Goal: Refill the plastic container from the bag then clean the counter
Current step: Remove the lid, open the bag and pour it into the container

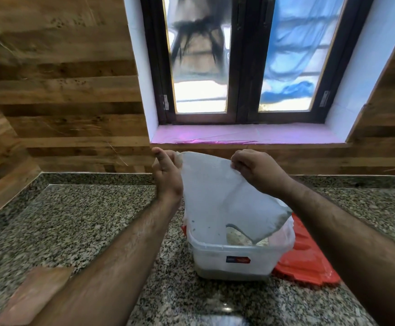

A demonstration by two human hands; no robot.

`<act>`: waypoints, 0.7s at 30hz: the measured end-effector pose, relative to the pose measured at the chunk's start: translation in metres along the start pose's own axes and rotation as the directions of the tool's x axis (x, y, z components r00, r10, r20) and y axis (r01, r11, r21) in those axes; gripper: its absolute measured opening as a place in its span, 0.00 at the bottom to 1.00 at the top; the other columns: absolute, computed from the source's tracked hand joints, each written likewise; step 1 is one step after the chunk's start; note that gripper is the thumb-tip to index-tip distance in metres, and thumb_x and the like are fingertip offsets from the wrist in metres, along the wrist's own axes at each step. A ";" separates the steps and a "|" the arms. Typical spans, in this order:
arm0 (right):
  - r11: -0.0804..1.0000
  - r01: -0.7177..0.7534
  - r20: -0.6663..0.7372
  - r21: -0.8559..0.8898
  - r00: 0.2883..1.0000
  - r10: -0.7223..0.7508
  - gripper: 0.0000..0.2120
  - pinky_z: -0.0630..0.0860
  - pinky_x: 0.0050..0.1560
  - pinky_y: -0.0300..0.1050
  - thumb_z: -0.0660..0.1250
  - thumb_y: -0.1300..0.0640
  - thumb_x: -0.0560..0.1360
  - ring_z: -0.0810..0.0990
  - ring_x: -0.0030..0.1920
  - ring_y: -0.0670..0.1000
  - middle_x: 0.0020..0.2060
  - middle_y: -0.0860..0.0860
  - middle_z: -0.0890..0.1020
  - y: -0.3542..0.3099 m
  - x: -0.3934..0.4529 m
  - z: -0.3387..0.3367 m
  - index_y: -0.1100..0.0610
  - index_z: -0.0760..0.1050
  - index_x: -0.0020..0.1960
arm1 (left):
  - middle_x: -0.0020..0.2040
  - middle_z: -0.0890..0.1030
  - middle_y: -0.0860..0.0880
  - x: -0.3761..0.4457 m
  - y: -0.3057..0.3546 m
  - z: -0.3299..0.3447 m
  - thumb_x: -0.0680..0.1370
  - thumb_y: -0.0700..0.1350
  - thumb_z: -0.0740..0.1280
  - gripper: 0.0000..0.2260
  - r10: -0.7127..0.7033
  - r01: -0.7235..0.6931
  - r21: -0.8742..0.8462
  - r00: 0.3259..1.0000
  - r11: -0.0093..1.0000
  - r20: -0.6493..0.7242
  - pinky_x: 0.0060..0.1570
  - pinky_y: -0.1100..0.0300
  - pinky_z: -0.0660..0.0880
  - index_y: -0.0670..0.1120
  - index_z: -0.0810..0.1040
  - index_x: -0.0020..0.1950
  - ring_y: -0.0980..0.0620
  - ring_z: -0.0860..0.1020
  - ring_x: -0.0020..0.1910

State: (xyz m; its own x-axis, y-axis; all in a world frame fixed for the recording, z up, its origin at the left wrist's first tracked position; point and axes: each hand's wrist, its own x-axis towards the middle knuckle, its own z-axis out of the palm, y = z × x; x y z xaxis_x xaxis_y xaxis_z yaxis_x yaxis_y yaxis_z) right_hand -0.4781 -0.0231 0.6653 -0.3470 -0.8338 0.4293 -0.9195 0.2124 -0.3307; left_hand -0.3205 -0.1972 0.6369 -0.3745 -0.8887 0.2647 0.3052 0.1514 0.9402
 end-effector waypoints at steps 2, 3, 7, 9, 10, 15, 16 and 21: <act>0.998 0.019 -0.029 -0.064 0.999 -0.020 0.05 0.77 0.45 0.46 0.67 0.60 0.84 0.79 0.44 0.51 0.47 0.47 0.82 -0.002 0.000 0.000 0.54 0.81 0.52 | 0.54 0.84 0.48 0.002 0.005 -0.004 0.74 0.81 0.37 0.51 -0.042 0.043 0.019 0.998 0.999 -0.038 0.55 0.56 0.74 0.42 0.82 0.58 0.55 0.81 0.51; 0.995 0.034 -0.033 -0.095 0.999 -0.037 0.04 0.77 0.44 0.47 0.67 0.60 0.84 0.79 0.44 0.53 0.48 0.49 0.82 -0.003 0.000 0.000 0.55 0.81 0.53 | 0.72 0.80 0.49 0.003 0.005 -0.006 0.74 0.80 0.35 0.53 -0.088 0.089 0.009 0.993 0.996 -0.077 0.70 0.56 0.68 0.47 0.78 0.74 0.56 0.76 0.69; 0.984 0.094 -0.055 -0.152 0.993 -0.103 0.03 0.78 0.40 0.49 0.69 0.63 0.83 0.80 0.42 0.57 0.47 0.53 0.83 -0.003 -0.002 0.004 0.59 0.81 0.54 | 0.87 0.58 0.53 -0.013 0.011 -0.015 0.70 0.83 0.32 0.54 -0.300 0.312 -0.014 0.924 0.950 0.239 0.80 0.53 0.51 0.54 0.54 0.88 0.50 0.57 0.86; 0.985 0.089 -0.076 -0.149 0.992 -0.101 0.03 0.79 0.40 0.50 0.69 0.63 0.82 0.81 0.42 0.58 0.46 0.54 0.83 -0.002 -0.002 0.004 0.59 0.81 0.53 | 0.88 0.56 0.52 -0.021 0.012 -0.014 0.68 0.83 0.32 0.57 -0.320 0.330 -0.005 0.918 0.944 0.234 0.80 0.55 0.49 0.52 0.51 0.89 0.51 0.55 0.86; 0.986 0.083 -0.082 -0.147 0.992 -0.095 0.03 0.79 0.40 0.50 0.69 0.63 0.82 0.81 0.42 0.58 0.46 0.54 0.83 -0.003 -0.003 0.005 0.60 0.81 0.53 | 0.88 0.53 0.53 -0.025 0.010 -0.014 0.72 0.80 0.32 0.52 -0.270 0.272 0.002 0.953 0.962 0.136 0.78 0.57 0.48 0.52 0.49 0.89 0.52 0.52 0.87; 0.990 0.075 -0.095 -0.119 0.992 -0.086 0.02 0.76 0.41 0.47 0.69 0.63 0.82 0.80 0.43 0.58 0.45 0.53 0.83 -0.005 -0.006 0.010 0.59 0.81 0.52 | 0.83 0.69 0.51 -0.039 0.007 -0.017 0.68 0.81 0.31 0.57 -0.326 0.340 0.006 0.896 0.940 0.302 0.76 0.57 0.62 0.52 0.62 0.86 0.51 0.67 0.82; 0.991 0.071 -0.102 -0.113 0.991 -0.082 0.02 0.74 0.41 0.46 0.69 0.63 0.82 0.80 0.43 0.57 0.45 0.53 0.83 -0.004 -0.007 0.009 0.59 0.81 0.52 | 0.85 0.65 0.52 -0.042 0.007 -0.017 0.68 0.81 0.31 0.56 -0.324 0.334 0.012 0.904 0.943 0.279 0.77 0.56 0.59 0.52 0.59 0.87 0.50 0.64 0.84; 0.988 0.111 -0.082 -0.104 0.989 -0.119 0.02 0.76 0.41 0.46 0.69 0.63 0.82 0.80 0.42 0.56 0.46 0.53 0.83 -0.005 -0.010 0.007 0.59 0.81 0.53 | 0.87 0.59 0.50 -0.045 0.016 -0.020 0.69 0.83 0.40 0.53 -0.216 0.180 0.172 0.950 0.969 0.226 0.79 0.48 0.55 0.57 0.55 0.88 0.46 0.60 0.85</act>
State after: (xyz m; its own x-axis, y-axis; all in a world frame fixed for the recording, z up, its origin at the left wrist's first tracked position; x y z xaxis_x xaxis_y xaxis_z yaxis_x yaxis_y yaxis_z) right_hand -0.4685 -0.0197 0.6572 -0.2487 -0.8087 0.5330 -0.9664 0.1706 -0.1922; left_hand -0.2811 -0.1639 0.6362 -0.6192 -0.7793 0.0963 0.0776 0.0614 0.9951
